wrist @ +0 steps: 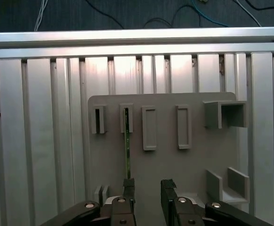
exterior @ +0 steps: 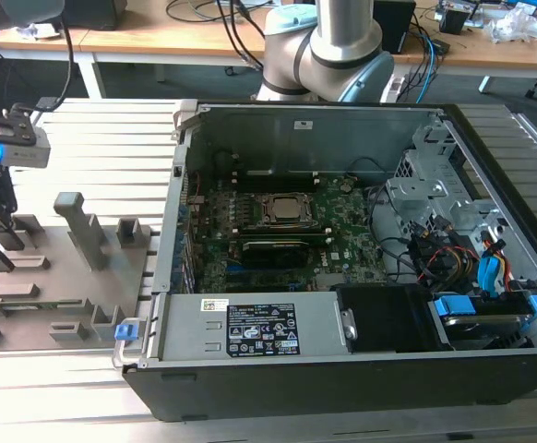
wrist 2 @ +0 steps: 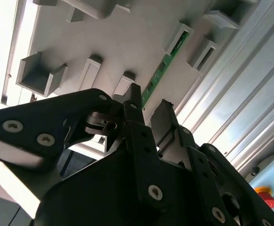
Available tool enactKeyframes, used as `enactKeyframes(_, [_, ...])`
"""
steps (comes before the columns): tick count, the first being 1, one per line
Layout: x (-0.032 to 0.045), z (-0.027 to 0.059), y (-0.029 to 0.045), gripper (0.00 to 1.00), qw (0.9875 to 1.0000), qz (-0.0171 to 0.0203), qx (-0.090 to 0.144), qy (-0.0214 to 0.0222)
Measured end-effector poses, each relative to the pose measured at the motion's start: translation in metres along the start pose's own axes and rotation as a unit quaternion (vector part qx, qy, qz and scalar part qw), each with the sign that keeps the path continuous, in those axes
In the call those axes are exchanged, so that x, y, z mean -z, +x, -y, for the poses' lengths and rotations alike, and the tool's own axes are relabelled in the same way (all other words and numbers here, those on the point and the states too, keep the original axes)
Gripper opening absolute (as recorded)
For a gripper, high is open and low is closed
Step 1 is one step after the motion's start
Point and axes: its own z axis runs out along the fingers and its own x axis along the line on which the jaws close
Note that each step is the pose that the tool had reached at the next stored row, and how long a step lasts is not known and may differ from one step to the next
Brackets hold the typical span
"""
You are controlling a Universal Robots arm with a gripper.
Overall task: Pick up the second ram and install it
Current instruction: 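Pick up the second ram and move it above second insertion slot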
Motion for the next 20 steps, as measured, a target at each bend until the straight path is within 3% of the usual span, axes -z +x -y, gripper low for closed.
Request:
enactKeyframes(14, [-0.0166,-0.0002,0.0007,0.36,1.0000,0.0000,0.000,0.0000])
enactKeyframes(18, [-0.0198,0.0000,0.0100,0.36,1.0000,0.0000,0.000,0.0000])
enactKeyframes(20, [-0.0253,-0.0001,0.0108,0.36,1.0000,-0.0001,0.000,0.0000])
